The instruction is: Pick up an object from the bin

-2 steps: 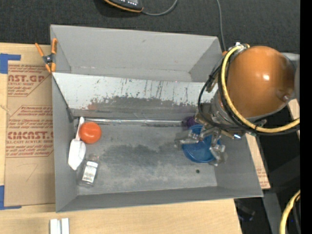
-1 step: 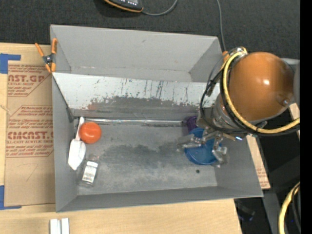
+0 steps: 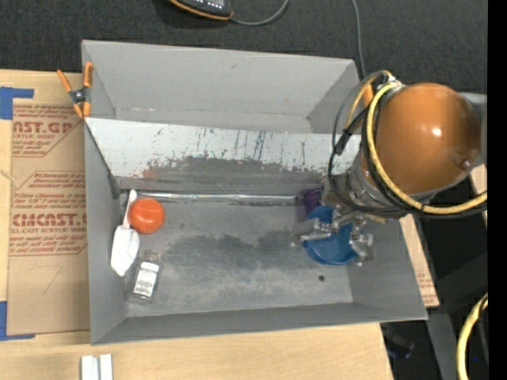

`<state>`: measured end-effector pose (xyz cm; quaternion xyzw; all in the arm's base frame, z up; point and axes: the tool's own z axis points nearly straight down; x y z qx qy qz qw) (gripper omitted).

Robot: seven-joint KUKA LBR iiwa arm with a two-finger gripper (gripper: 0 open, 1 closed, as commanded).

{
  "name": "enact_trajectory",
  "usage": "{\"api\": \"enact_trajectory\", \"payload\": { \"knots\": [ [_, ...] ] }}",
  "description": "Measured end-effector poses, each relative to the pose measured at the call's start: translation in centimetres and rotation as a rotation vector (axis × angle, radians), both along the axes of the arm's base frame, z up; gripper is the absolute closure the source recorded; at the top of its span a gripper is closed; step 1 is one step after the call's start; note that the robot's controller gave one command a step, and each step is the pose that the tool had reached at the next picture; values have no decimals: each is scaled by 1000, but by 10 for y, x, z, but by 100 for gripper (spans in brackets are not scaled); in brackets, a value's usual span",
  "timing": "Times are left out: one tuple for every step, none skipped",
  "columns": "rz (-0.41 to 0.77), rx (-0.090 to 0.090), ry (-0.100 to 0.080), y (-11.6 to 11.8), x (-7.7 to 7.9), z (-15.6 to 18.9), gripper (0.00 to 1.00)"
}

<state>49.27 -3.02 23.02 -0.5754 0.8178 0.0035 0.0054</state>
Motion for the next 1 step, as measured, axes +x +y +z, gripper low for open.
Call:
{"api": "enact_trajectory", "payload": {
  "knots": [
    [-6,2,3,-39,-3,-29,100]
  ]
}}
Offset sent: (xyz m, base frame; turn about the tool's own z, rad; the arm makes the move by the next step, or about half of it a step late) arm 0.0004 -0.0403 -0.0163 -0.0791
